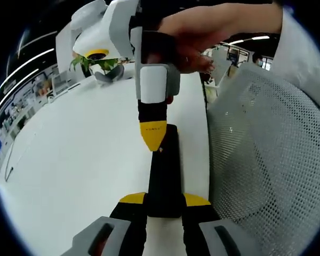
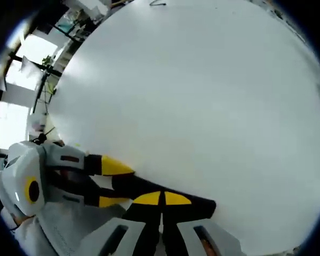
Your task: Press the specified remote control buttons in sequence, fully releasing each button before pressing the next.
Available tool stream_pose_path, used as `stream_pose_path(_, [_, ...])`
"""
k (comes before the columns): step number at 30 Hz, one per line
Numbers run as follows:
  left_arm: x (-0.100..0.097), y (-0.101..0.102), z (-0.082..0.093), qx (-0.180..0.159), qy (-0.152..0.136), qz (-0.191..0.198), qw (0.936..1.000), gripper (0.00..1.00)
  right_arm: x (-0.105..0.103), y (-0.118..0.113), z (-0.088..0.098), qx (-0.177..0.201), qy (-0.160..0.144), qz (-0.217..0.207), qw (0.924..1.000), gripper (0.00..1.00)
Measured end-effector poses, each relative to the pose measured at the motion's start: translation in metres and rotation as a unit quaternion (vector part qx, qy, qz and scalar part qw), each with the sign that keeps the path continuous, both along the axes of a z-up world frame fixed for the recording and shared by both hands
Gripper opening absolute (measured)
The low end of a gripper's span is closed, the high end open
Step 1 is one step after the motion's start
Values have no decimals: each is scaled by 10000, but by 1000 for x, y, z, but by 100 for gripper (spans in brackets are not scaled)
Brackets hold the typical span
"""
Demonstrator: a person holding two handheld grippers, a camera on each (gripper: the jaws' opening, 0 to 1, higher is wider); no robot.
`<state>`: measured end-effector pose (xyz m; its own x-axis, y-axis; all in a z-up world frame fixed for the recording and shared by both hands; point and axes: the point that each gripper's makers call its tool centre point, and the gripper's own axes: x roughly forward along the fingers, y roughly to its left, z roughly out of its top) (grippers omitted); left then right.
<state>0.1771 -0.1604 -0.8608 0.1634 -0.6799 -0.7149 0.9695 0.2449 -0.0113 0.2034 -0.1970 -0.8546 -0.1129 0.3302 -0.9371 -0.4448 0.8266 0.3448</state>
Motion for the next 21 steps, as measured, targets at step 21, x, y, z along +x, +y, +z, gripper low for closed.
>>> stream_pose_path(21, [0,0,0,-37,69,49,10000,23,0,1,-4,-126,-56,95,9999,0])
